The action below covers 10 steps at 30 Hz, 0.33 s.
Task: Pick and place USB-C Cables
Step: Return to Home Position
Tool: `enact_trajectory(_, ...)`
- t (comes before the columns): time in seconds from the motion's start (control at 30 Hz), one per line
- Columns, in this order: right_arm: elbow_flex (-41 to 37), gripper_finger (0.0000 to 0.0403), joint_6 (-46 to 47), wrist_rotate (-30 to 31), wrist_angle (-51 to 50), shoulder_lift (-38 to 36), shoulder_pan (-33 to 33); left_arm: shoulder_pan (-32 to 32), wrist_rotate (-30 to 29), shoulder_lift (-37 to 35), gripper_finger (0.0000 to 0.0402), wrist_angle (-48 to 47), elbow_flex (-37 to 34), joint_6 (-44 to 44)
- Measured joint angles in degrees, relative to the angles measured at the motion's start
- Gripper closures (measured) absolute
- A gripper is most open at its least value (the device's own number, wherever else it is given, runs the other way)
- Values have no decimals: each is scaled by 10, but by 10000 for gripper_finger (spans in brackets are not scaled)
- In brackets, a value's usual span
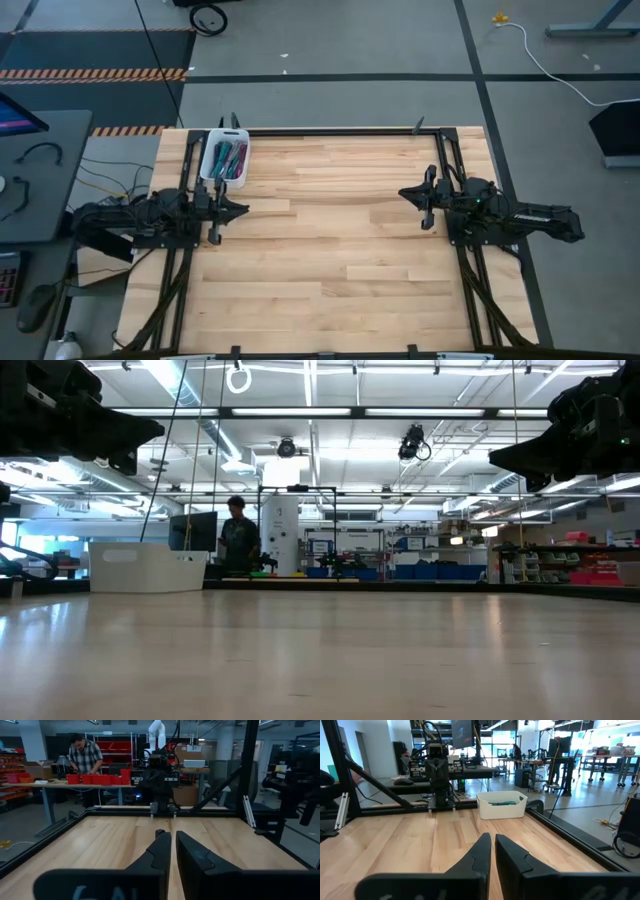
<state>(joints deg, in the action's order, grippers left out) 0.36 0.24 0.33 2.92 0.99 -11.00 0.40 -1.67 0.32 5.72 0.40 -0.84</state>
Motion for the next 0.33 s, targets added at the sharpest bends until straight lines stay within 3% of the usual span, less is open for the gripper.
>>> enact_trajectory(0.33, 0, 372, 0, 0, 0, 0, 0, 0, 0, 0, 378, 0, 0, 0)
